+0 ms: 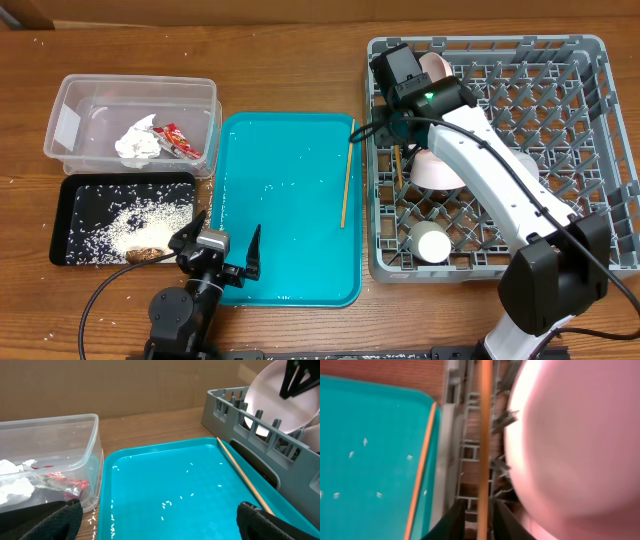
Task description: Sort waste into correct bins and load items into the dishwasher
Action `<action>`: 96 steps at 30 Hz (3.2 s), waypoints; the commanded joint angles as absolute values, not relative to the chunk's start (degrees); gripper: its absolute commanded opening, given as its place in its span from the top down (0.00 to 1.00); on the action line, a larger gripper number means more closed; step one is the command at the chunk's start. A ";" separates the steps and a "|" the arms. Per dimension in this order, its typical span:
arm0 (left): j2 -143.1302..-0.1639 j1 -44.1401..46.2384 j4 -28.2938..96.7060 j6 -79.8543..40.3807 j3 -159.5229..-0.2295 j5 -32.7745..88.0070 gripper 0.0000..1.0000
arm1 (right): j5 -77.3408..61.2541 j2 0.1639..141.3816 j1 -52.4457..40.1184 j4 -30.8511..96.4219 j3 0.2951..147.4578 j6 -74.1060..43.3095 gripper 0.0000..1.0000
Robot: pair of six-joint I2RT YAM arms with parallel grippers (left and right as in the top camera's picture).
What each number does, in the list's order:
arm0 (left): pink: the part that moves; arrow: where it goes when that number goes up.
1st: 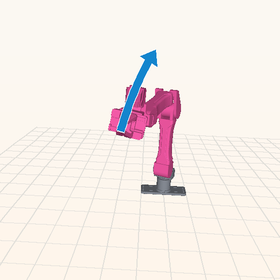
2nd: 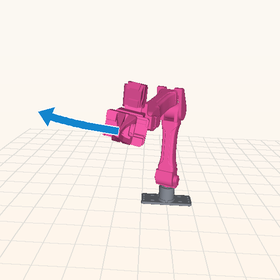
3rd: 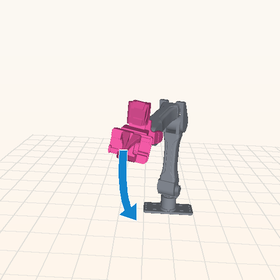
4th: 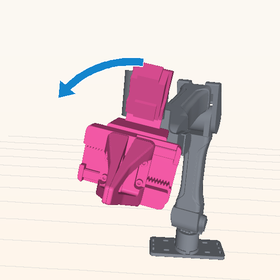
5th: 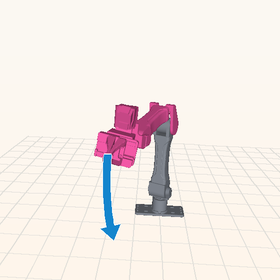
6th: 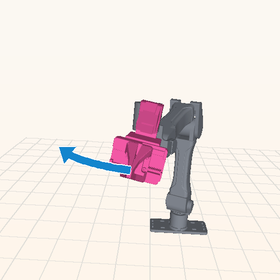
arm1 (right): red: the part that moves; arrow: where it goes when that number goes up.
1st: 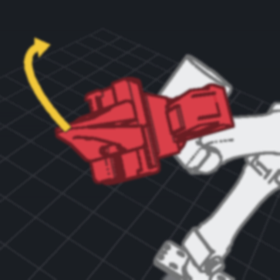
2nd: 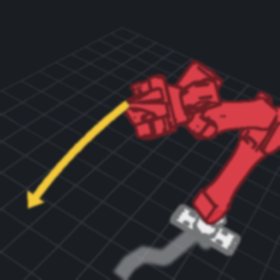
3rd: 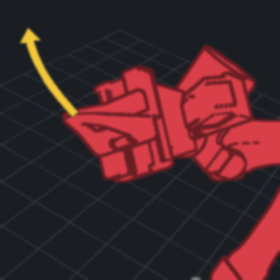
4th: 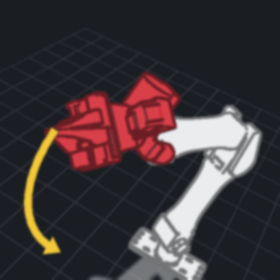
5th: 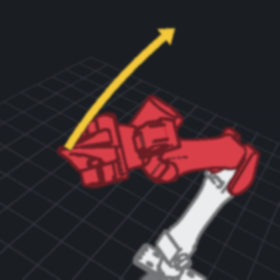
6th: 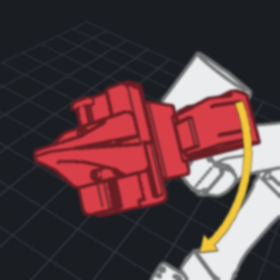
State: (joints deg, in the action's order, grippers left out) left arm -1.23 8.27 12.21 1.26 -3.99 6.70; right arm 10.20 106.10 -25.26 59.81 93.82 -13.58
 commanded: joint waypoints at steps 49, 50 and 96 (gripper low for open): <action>-0.71 8.64 12.19 0.91 -3.77 7.07 0.00 | 21.10 118.67 -38.54 58.63 96.68 -25.43 0.55; -0.71 8.64 12.19 0.91 -3.77 7.07 0.00 | 21.93 118.69 -37.93 58.67 96.55 -24.93 0.54; -0.71 8.64 12.19 0.91 -3.77 7.07 0.00 | 12.58 124.49 -32.32 56.82 94.87 -22.48 0.96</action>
